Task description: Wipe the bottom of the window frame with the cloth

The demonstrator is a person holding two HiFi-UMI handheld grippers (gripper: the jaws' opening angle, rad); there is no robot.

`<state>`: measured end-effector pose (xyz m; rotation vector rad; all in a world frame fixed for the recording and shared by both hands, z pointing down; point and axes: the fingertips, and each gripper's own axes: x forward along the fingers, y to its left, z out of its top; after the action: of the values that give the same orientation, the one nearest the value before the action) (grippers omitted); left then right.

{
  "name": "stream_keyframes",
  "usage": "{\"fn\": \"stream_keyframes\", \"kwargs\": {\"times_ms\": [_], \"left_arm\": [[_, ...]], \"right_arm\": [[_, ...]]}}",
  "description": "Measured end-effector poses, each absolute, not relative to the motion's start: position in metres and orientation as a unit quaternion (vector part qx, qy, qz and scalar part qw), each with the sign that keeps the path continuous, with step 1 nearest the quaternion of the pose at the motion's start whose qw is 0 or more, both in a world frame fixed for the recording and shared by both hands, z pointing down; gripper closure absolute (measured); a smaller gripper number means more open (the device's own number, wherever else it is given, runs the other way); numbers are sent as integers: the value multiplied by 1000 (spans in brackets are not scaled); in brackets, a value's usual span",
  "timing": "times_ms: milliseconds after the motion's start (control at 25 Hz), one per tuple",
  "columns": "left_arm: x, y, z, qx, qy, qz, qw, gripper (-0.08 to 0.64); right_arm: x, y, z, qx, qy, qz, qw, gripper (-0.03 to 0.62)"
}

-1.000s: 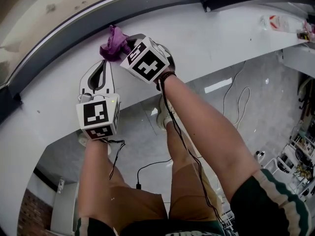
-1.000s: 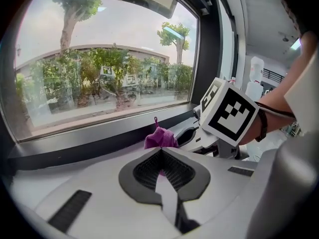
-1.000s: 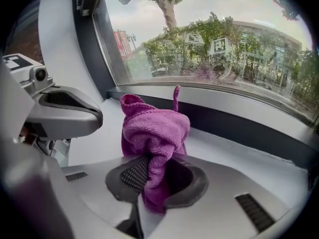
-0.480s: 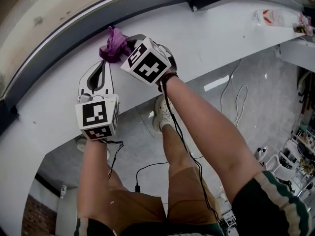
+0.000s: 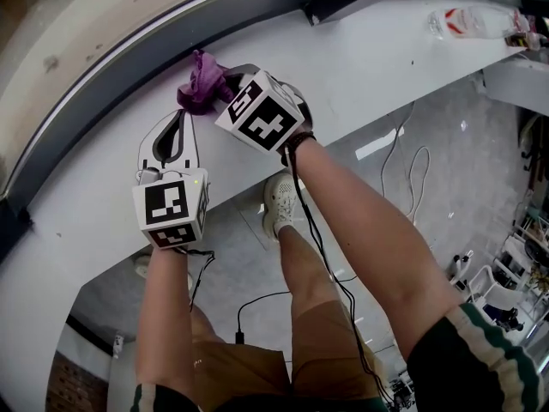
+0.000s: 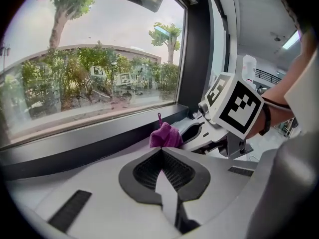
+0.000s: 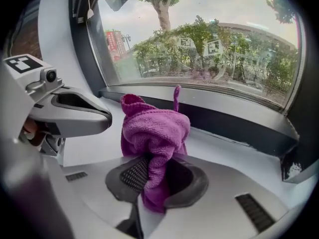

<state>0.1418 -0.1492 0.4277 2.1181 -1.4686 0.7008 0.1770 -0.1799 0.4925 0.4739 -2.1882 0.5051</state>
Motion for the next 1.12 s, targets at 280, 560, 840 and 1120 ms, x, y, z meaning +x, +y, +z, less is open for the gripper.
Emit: {"fn": "stream_keyframes", "kwargs": {"times_ms": [280, 560, 840, 1120], "left_arm": [[160, -153, 429, 780, -524, 254, 231, 551], [195, -170, 430, 789, -513, 247, 230, 551], [220, -183, 433, 799, -503, 243, 224, 551], [258, -202, 435, 809, -488, 244, 219, 551]], "right_arm": [[206, -189, 489, 205, -866, 201, 410, 508], [250, -209, 491, 220, -860, 199, 415, 508], [274, -220, 490, 229, -860, 196, 411, 507], [309, -238, 490, 236, -859, 198, 408, 506]]}}
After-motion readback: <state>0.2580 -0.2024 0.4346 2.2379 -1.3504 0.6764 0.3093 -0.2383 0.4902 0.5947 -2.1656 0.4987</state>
